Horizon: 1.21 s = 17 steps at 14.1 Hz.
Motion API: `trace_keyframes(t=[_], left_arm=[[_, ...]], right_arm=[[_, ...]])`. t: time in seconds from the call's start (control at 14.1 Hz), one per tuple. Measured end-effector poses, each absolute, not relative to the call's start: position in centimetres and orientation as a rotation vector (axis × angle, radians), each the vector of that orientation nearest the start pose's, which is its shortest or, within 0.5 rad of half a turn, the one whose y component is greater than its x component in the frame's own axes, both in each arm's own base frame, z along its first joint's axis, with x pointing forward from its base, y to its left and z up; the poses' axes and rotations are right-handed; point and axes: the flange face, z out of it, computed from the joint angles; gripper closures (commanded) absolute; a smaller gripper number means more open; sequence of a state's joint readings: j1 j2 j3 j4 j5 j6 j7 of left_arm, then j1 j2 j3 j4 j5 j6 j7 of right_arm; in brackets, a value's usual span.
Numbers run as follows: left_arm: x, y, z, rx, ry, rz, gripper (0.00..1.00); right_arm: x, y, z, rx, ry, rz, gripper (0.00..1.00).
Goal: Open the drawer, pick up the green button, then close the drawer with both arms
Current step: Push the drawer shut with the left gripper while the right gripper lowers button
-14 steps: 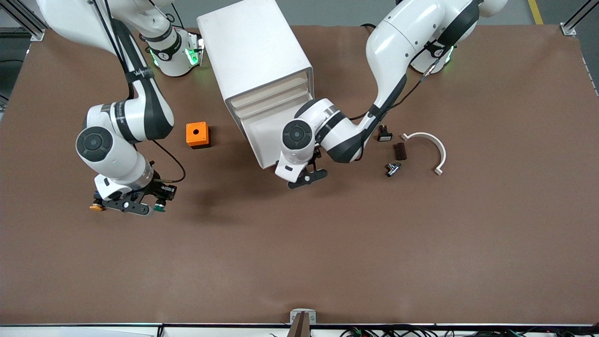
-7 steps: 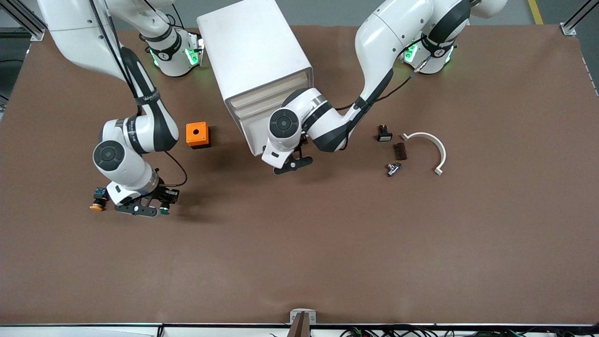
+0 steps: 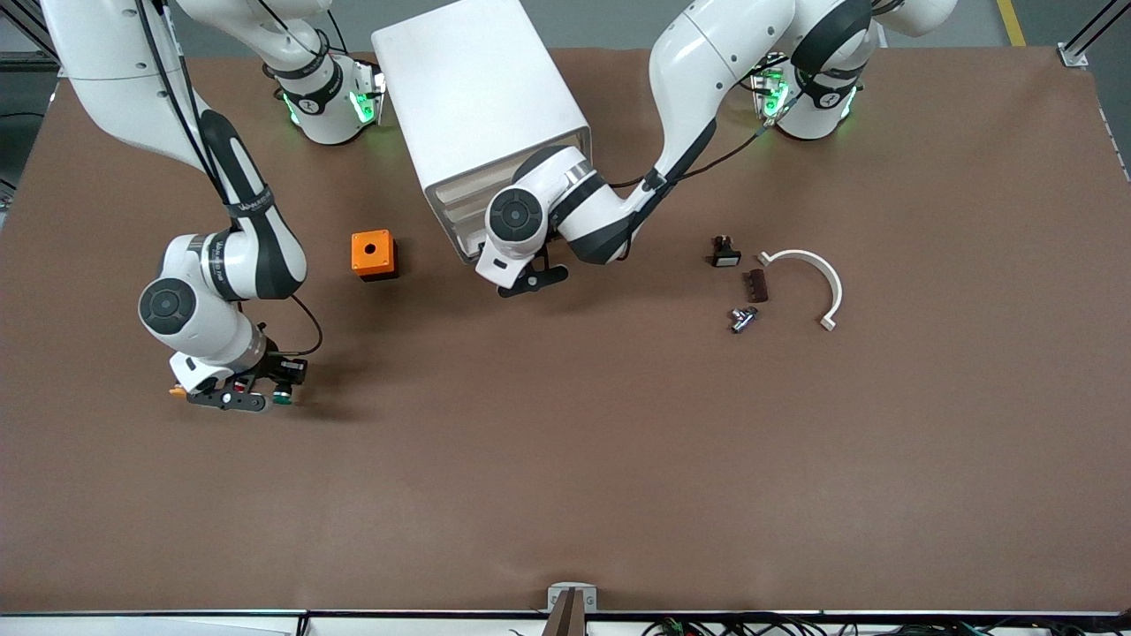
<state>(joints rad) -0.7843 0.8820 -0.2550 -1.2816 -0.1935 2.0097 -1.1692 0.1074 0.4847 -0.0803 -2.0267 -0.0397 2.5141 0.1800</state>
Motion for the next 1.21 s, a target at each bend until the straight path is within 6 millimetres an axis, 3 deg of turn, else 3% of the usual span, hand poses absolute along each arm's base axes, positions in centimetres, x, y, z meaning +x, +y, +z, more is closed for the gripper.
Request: trace_keyframes(t=[0.28,0.92,0.99,1.06,1.13,1.21], left_arm=[[39.7,-61.8,22.2,-3.094,-0.494,0.664,0.00],[38.6,-62.1,21.6,-3.074,-0.534,0.751,0.00],[38.6,-62.1,21.6,-3.074,-0.534,0.751,0.00],[38.7,-62.0,21.6,-3.074,-0.536,0.752,0.00],[38.7,-62.0,21.6,-3.074,-0.539,0.755,0.00],[38.9,-62.0,21.8,-3.077,-0.544,0.756,0.00]], right_arm=[[59.2,2.1,19.6,-3.195,0.168,0.014,1.00],[59.0,3.1,18.1,-3.144,0.234,-0.016,0.98],[59.1,3.1,18.1,-3.143,0.235,-0.016,0.83],[59.1,3.1,18.1,-3.143,0.234,-0.016,0.49],[59.1,3.1,18.1,-3.143,0.234,-0.017,0.06],[59.1,3.1,18.1,-3.143,0.233,-0.018,0.00]])
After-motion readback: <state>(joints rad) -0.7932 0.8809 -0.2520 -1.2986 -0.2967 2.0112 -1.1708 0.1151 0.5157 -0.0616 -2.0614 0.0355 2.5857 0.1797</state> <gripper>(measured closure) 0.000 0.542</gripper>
